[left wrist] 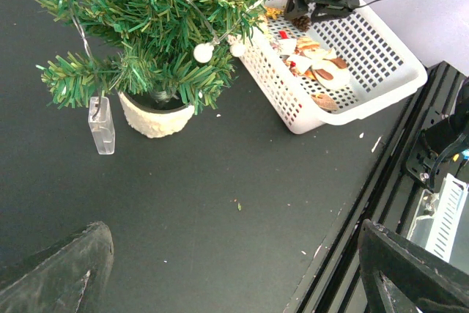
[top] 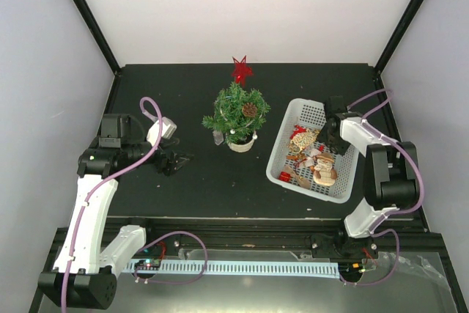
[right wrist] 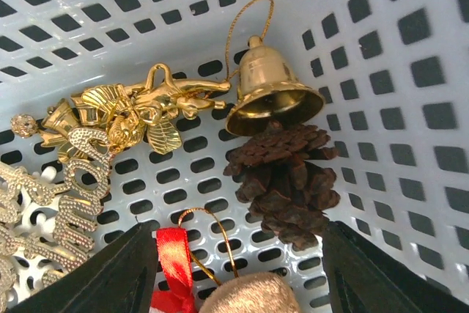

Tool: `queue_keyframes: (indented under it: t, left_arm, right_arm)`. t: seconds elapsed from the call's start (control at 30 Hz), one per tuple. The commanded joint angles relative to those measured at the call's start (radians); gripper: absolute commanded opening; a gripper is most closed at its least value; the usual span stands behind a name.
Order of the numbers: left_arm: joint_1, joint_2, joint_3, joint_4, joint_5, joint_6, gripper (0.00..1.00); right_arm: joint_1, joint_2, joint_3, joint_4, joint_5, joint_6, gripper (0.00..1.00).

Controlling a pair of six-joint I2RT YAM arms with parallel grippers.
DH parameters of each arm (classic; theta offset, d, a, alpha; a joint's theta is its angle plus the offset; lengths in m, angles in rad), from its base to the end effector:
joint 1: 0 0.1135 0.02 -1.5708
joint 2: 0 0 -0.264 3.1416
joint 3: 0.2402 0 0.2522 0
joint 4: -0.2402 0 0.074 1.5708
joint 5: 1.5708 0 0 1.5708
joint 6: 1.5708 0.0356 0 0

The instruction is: Decorate the small christmas tree

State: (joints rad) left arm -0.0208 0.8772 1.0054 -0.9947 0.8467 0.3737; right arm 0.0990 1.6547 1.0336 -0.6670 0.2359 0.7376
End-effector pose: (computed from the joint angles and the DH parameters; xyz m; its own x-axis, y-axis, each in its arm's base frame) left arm 0.1491 -0.0298 0.3330 -0.5273 0.2529 -0.8112 0.7424 0.6014 -0.2951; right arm 0.3059 0.0220 0.1785 -0.7282 0.5848 -0.3574 0.6196 0.7847 0.0215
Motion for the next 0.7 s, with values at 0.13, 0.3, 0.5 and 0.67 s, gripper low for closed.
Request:
queue_keyframes:
  t: [0.13, 0.3, 0.5, 0.67]
  left_arm:
    - [0.007, 0.000, 0.009, 0.011, 0.023, 0.008, 0.91]
    - [0.007, 0.002, 0.009, 0.013, 0.025, 0.008, 0.91]
    - [0.008, -0.001, 0.007, 0.014, 0.026, 0.008, 0.91]
    - [0.007, -0.006, 0.007, 0.014, 0.025, 0.007, 0.92]
  right_arm:
    - [-0.004, -0.024, -0.064, 0.192, -0.159, -0.072, 0.62]
    - [-0.004, -0.175, -0.159, 0.357, -0.306, -0.122, 0.62]
    - [-0.002, -0.174, -0.084, 0.206, -0.220, -0.146, 0.61]
    - [-0.003, -0.122, -0.014, 0.043, -0.074, -0.131, 0.62]
